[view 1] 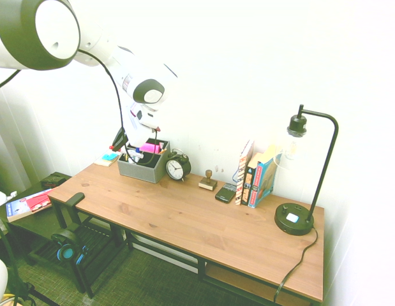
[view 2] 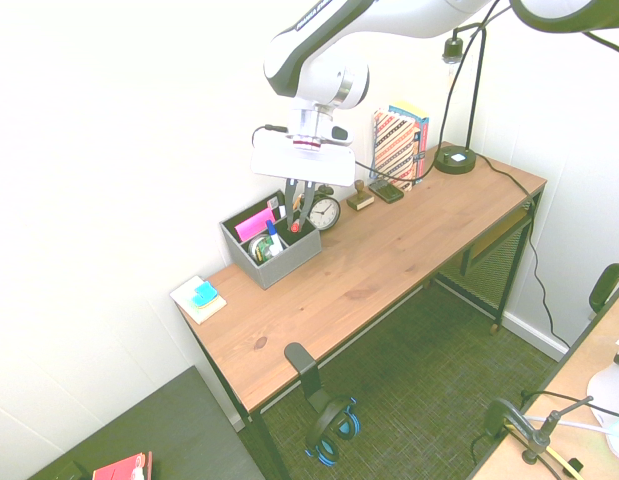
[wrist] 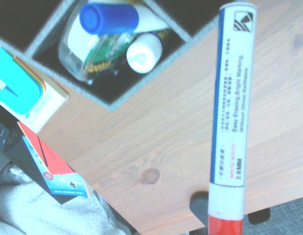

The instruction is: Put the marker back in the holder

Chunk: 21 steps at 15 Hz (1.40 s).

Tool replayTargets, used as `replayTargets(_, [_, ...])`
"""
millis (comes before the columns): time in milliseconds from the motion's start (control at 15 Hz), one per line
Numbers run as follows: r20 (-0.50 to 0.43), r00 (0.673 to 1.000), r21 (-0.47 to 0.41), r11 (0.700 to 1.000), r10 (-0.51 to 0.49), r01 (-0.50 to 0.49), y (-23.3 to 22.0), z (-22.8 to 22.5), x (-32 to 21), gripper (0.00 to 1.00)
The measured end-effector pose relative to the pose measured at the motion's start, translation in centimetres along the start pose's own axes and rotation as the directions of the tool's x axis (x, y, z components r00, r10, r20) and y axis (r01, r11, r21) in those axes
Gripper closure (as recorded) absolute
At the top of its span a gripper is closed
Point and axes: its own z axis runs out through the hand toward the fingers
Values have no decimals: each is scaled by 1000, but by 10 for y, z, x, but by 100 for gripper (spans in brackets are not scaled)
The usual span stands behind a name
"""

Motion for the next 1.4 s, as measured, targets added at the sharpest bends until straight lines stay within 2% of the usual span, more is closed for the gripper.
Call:
replayTargets(200, [33, 999, 5, 1000, 6, -6, -19, 4, 24, 100])
replayTargets(267, [41, 999, 2, 1000, 2, -2, -24, 3, 31, 0])
replayTargets(533, [68, 998, -18, 1000, 13, -12, -42, 4, 56, 0])
replayTargets(1133, [81, 997, -6, 1000, -5, 5, -58, -17, 64, 0])
replayTargets(1267, [7, 998, -33, 998, -54, 55, -47, -41, 48, 0])
replayTargets(1400, [-96, 988, -81, 990, -123, 115, -19, -91, 9, 0])
